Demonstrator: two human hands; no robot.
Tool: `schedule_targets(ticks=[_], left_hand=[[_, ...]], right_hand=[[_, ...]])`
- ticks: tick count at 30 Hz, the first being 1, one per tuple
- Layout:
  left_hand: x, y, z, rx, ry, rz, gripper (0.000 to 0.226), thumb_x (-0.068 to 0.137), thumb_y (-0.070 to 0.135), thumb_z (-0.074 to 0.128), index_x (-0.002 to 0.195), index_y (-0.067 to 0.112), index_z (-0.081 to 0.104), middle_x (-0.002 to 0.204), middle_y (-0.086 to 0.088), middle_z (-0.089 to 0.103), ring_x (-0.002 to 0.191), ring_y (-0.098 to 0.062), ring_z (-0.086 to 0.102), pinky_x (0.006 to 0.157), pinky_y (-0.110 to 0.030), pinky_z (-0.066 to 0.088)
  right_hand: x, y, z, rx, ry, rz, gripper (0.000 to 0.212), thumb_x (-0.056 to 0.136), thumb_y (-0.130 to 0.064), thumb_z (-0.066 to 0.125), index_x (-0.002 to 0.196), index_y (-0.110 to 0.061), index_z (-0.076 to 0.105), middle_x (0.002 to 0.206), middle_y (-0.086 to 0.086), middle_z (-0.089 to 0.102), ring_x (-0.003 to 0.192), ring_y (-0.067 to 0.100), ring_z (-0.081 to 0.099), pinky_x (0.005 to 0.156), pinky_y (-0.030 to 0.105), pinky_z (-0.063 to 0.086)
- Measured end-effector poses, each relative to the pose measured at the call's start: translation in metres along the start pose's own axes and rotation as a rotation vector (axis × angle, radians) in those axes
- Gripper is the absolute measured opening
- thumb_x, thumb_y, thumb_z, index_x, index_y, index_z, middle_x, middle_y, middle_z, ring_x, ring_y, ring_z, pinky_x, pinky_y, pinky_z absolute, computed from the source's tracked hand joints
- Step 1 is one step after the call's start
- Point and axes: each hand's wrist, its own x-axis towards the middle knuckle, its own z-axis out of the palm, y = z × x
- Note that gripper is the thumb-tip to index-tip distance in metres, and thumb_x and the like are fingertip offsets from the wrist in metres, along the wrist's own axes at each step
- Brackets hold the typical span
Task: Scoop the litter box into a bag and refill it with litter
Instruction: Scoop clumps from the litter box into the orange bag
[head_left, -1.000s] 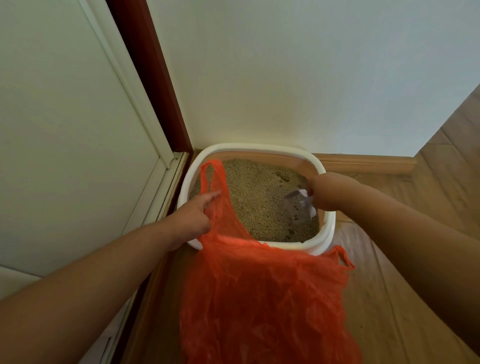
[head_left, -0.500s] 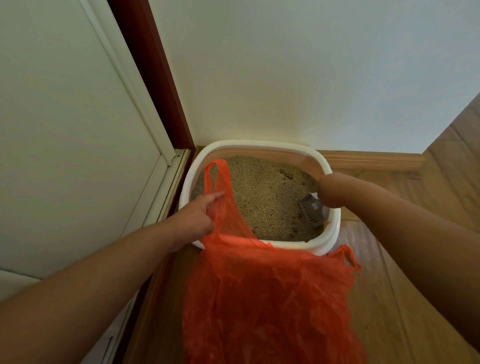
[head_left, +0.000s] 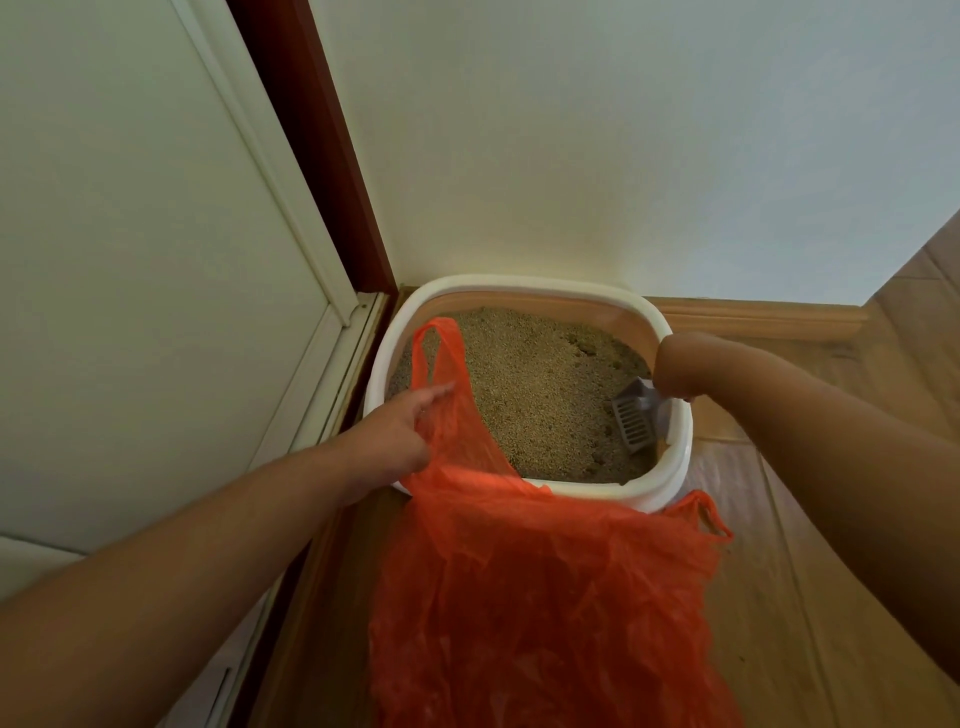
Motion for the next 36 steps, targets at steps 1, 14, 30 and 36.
schedule_targets(ticks=[1, 14, 30, 36], left_hand=[[0.001, 0.000, 0.000, 0.002, 0.004, 0.001, 0.097, 0.082, -0.025, 0.049, 0.157, 0.035, 0.035, 0.122, 0.006, 0.057, 0.087, -0.010, 0.068, 0.055, -0.018, 0.052], [0.008, -0.008, 0.001, 0.010, 0.011, 0.003, 0.101, 0.079, -0.024, 0.050, 0.155, 0.040, 0.037, 0.141, -0.002, 0.054, 0.095, -0.018, 0.071, 0.061, -0.026, 0.056], [0.009, -0.012, -0.001, 0.014, 0.020, -0.022, 0.097, 0.081, -0.023, 0.051, 0.156, 0.037, 0.037, 0.128, 0.003, 0.058, 0.089, -0.017, 0.072, 0.059, -0.025, 0.057], [0.011, -0.017, -0.003, 0.043, 0.048, -0.031, 0.097, 0.080, -0.022, 0.051, 0.156, 0.037, 0.038, 0.126, 0.005, 0.055, 0.098, -0.021, 0.071, 0.084, -0.048, 0.061]], right_hand=[[0.000, -0.003, 0.000, -0.014, 0.025, -0.024, 0.045, 0.092, -0.044, 0.071, 0.120, -0.010, 0.068, 0.078, -0.002, 0.062, 0.081, 0.015, 0.062, 0.083, 0.029, 0.055], [0.005, -0.027, -0.001, -0.191, -0.107, -0.206, 0.028, 0.091, -0.039, 0.072, 0.074, -0.017, 0.069, 0.064, -0.007, 0.063, 0.069, 0.013, 0.063, 0.078, 0.028, 0.055], [0.007, 0.004, 0.058, 0.711, -0.163, -0.124, 0.023, 0.091, -0.009, 0.063, 0.110, -0.004, 0.076, 0.071, 0.004, 0.063, 0.054, 0.013, 0.051, 0.051, 0.024, 0.043], [0.004, -0.014, 0.076, 0.880, -0.097, -0.144, 0.023, 0.088, -0.001, 0.062, 0.100, -0.010, 0.079, 0.065, 0.007, 0.065, 0.057, 0.018, 0.051, 0.053, 0.026, 0.043]])
